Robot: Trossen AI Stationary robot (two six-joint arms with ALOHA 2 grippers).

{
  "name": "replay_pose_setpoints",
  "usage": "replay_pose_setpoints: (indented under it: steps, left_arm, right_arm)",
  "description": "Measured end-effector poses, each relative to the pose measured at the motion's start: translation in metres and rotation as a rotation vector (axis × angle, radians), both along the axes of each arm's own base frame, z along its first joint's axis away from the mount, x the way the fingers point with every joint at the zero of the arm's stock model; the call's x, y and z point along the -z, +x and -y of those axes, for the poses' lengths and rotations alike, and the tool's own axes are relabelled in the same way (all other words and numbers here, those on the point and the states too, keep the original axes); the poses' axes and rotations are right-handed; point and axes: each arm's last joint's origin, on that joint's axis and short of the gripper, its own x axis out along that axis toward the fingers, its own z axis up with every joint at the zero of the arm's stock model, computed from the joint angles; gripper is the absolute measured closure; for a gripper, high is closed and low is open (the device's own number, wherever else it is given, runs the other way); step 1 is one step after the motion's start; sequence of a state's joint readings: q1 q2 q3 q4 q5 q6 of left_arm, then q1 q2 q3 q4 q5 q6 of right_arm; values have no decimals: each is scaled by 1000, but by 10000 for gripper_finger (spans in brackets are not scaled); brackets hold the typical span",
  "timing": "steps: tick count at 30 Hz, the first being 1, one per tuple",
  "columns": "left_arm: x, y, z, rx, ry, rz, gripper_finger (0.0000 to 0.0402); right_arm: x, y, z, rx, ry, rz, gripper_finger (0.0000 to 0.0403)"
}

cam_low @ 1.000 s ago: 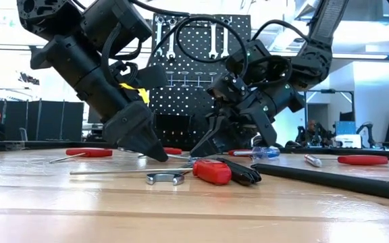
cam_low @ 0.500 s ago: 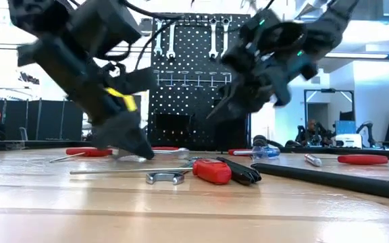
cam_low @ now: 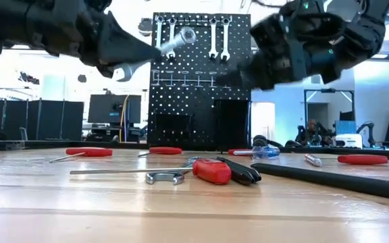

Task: Hang tools onto peg board
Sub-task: Hang the wrench on the peg board

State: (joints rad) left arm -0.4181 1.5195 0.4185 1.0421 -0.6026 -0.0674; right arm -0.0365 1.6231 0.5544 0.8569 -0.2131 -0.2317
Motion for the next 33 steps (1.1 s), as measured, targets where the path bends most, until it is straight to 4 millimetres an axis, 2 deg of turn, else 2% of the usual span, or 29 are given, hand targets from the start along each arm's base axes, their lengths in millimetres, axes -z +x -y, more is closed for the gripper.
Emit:
replay_pose_setpoints:
  steps: [3,6,11,15,20,27,30,33]
  left_arm:
    - [-2,-7,-2,23,-35,99,401]
    - [2,-7,-3,25,-32,94,401]
    - [2,-7,-2,26,-36,92,401]
    - [2,-7,-2,26,-41,85,401]
    - [4,-7,-2,27,-41,74,401]
    - [5,-7,-2,30,-43,56,401]
    - [9,-7,-2,29,-54,26,396]
    - [14,-6,-3,5,-67,-28,372]
  right_arm:
    - [-9,10,-10,-40,28,91,361]
    - [-20,23,-19,-66,82,182,321]
    - [-24,47,-23,-68,217,163,249]
    - [-23,59,-27,-86,233,163,229]
    - [-23,61,-29,-121,231,167,266]
    - [-24,60,-29,-132,236,162,372]
    - [-23,60,-29,-125,268,145,378]
    - [-26,61,-26,-96,320,82,378]
